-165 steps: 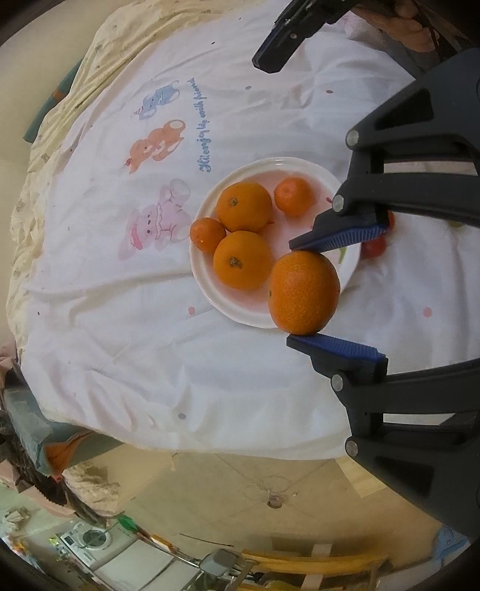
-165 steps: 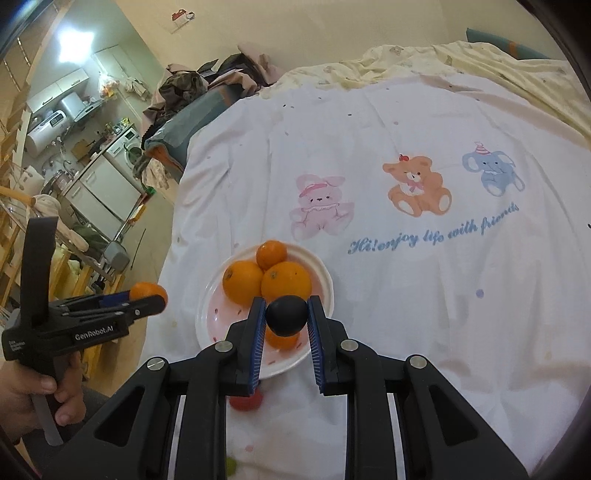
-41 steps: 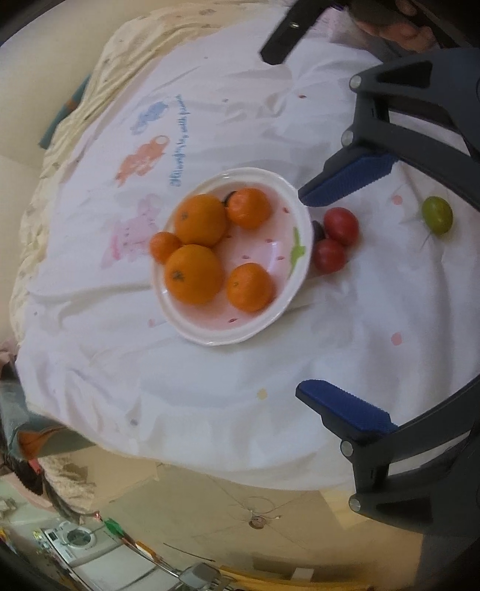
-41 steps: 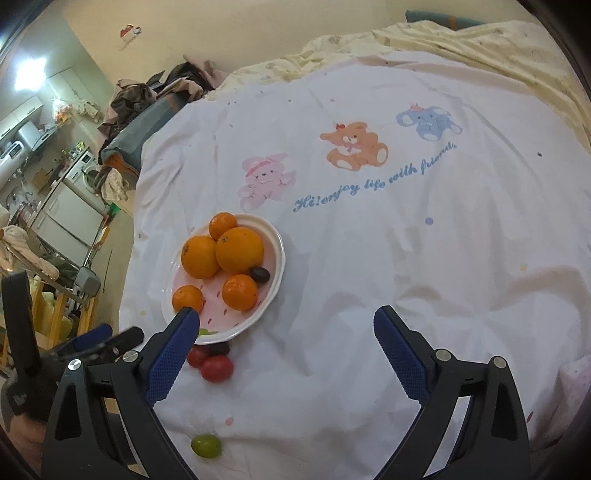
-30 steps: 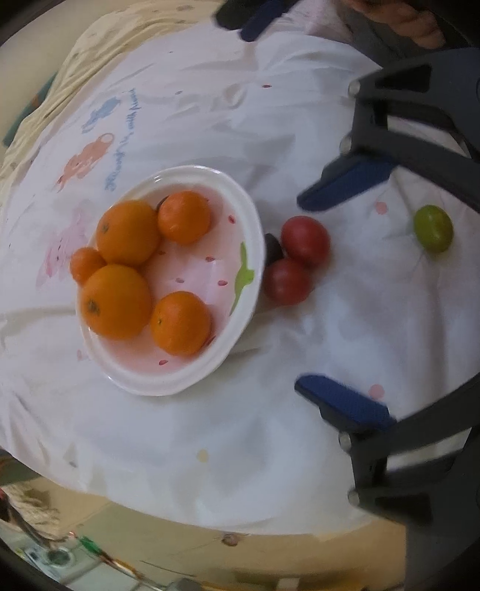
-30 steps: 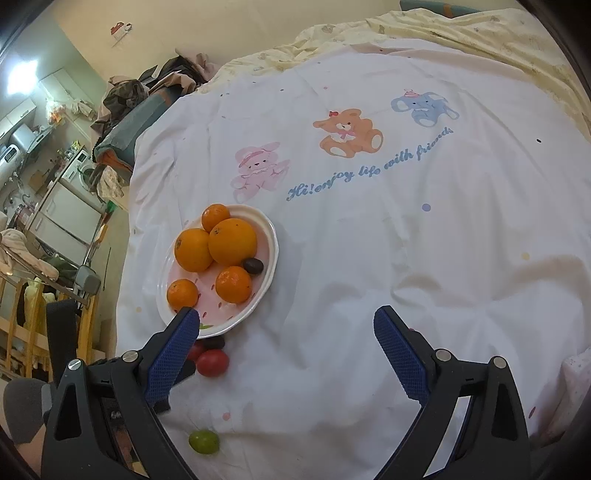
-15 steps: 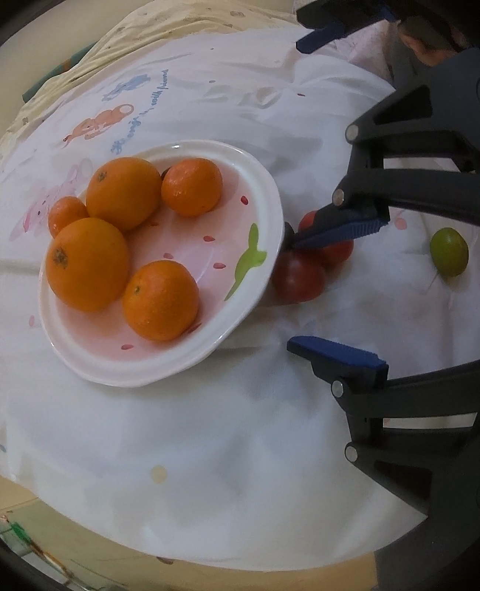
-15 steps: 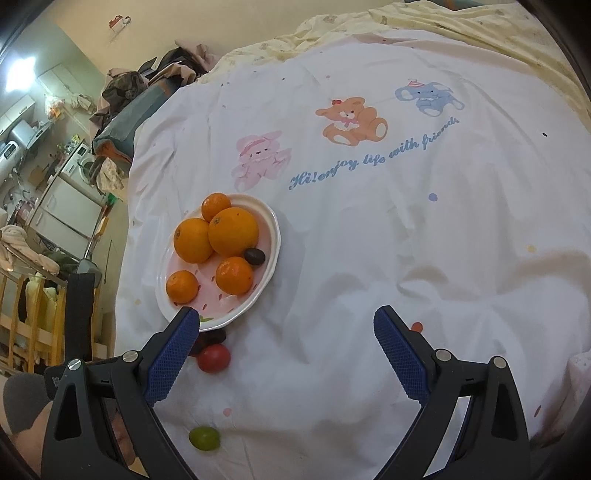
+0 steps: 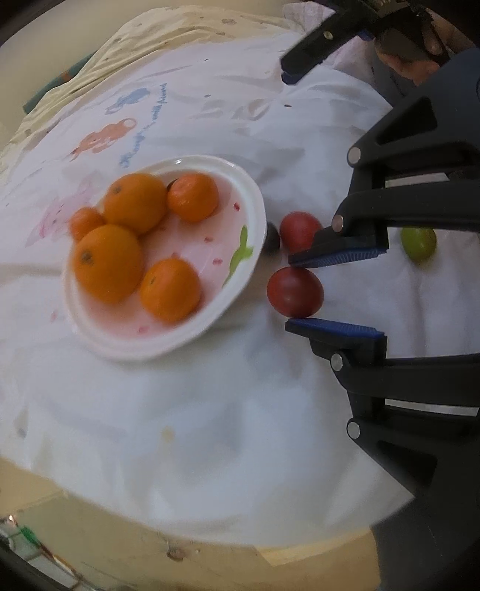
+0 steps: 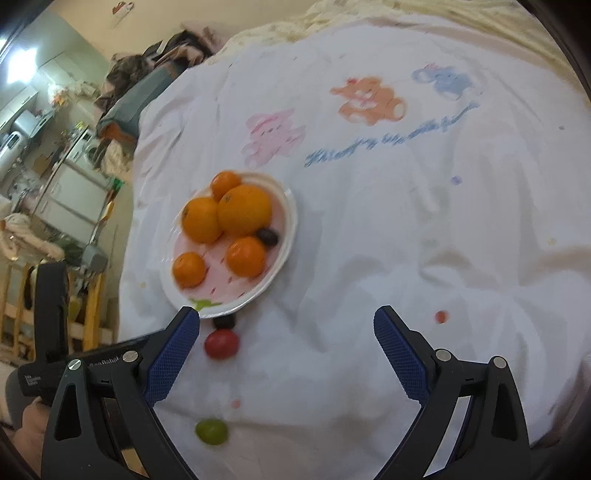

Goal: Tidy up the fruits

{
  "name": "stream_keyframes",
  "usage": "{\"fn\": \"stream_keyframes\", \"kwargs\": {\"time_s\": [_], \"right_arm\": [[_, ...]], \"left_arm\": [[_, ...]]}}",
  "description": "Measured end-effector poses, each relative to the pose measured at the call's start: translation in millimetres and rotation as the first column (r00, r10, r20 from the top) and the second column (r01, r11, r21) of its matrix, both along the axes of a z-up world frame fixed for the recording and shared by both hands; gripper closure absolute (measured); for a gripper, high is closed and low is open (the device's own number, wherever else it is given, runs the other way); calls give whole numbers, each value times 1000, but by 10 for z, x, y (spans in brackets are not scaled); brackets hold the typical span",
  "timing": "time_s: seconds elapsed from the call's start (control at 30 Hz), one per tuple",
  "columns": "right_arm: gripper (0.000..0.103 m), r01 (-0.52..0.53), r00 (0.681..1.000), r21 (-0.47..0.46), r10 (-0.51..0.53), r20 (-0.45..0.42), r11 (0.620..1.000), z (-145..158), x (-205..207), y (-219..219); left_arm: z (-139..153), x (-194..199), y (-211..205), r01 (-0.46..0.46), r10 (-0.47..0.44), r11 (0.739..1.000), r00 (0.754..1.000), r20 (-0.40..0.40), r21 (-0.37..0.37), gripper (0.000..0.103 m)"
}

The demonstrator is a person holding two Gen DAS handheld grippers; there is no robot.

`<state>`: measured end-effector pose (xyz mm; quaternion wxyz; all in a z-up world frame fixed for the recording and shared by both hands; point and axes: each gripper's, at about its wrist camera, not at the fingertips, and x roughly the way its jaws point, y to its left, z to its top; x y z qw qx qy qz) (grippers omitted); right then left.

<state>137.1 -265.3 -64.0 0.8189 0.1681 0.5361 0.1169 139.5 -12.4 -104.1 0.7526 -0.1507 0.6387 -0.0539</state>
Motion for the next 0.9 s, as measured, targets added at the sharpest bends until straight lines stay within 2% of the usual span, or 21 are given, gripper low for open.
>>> {"fn": "stream_keyframes", "kwargs": {"time_s": [0.07,0.1,0.13,0.27,0.4,0.5,0.63,0.8,0.87,0.9], "right_arm": [[6,-35,999,32,36,-39,999,-73,28,88],[9,-49,997,39,51,-54,998,-107,39,131],[16,-70,995,43,73,-67,997,-145,57,194],[25,-171,980,14,172,-105,985,-280,130,486],[36,-231,966,-14,228,-122,973,-394,197,725],[40,-257,958,-34,250,-142,966,-519,256,896],[42,-302,945,-109,282,-166,947,-661,324,1117],[43,-339,935,-162,313,-168,927,-705,395,1315],[50,-333,936,-175,302,-182,927,-736,429,1345],[59,-329,937,-187,296,-185,926,-754,438,1350]], "left_arm": [[81,-58,79,-21,21,999,1000,14,24,79],[121,-79,101,-26,26,999,999,24,33,79],[159,-104,129,-32,31,999,999,34,39,79],[285,-154,150,-45,40,997,997,71,64,79],[369,-149,177,-66,59,996,994,96,67,79],[415,-119,184,-81,75,996,991,108,47,79],[444,-108,201,-85,83,996,991,107,20,79],[468,-97,185,-84,82,996,991,105,7,79],[472,-88,190,-86,85,996,991,101,0,79],[476,-83,190,-87,87,996,991,100,-1,79]]}}
